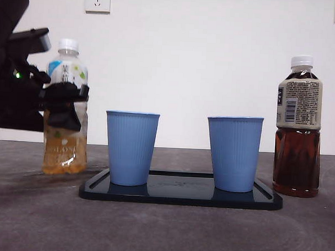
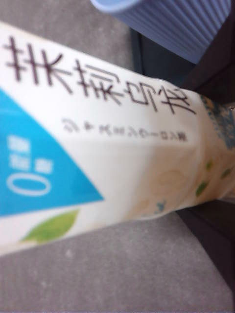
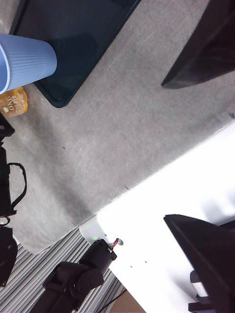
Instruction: Pour the drink into the cup
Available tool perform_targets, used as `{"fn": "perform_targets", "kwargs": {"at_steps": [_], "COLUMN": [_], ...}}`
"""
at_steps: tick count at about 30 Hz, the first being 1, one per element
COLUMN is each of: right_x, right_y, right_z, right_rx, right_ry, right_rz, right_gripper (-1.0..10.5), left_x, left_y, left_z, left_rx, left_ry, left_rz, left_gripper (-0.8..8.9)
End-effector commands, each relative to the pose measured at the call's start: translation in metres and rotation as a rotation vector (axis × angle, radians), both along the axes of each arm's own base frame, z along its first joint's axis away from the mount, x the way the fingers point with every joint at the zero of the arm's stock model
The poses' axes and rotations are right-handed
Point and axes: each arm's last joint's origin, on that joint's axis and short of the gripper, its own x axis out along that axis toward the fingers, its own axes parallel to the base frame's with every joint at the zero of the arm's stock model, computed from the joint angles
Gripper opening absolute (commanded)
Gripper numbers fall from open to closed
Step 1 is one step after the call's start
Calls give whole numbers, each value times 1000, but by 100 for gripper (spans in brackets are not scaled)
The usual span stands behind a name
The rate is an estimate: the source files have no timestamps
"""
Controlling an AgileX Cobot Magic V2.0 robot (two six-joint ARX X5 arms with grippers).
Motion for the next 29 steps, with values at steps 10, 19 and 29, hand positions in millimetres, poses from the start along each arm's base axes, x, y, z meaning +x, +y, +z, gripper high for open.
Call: {"fn": "perform_targets", "kwargs": {"at_steps": [10, 19, 29], "right_x": [0, 0, 0], "right_y": [1, 1, 1], "right_z": [4, 4, 4], "right_rx": [10, 11, 10], "right_ry": [-6, -6, -6], "right_rz": [3, 3, 3], "right_gripper": [395, 395, 395], "left_x": [9, 8, 3], "left_y": [-1, -1, 0], "left_z": [-2, -2, 6], "left_rx": [12, 13, 13], "left_ry": [-37, -32, -26], "left_rz": [0, 0, -2], "left_gripper": [188, 380, 402]}}
